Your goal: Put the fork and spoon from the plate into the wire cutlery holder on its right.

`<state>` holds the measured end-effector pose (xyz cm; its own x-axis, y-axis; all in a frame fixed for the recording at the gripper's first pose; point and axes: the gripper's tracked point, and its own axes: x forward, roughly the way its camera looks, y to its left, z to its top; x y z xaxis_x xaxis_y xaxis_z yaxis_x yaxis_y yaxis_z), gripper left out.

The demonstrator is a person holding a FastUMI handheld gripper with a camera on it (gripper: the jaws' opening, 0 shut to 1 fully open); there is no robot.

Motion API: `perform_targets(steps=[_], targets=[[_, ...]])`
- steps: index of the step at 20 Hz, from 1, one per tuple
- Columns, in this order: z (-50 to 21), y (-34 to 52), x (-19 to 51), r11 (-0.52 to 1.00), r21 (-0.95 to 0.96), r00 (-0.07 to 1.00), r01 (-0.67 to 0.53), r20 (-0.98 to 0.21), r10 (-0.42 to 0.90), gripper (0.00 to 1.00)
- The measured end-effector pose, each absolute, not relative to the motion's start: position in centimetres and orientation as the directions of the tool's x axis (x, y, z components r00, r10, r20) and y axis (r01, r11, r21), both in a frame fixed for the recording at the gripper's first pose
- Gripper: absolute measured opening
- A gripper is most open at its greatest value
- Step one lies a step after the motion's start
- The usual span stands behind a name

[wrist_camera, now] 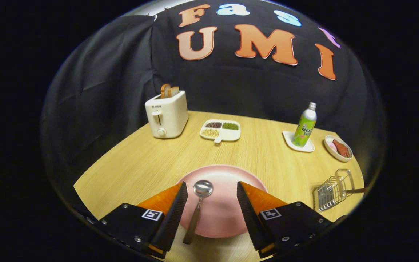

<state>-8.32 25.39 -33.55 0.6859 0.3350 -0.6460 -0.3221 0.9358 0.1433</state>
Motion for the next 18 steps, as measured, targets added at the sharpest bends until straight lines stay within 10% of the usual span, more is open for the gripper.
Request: perform_targets(steps=[7,18], targets=[[-38.9,26.3,-10.4,0.929,0.122,0.542,-0.349,-0.782,0.306,0.75],[-41.0,26.3,-11.9,0.932,0.149,0.416,-0.331,-0.864,0.286,0.12]])
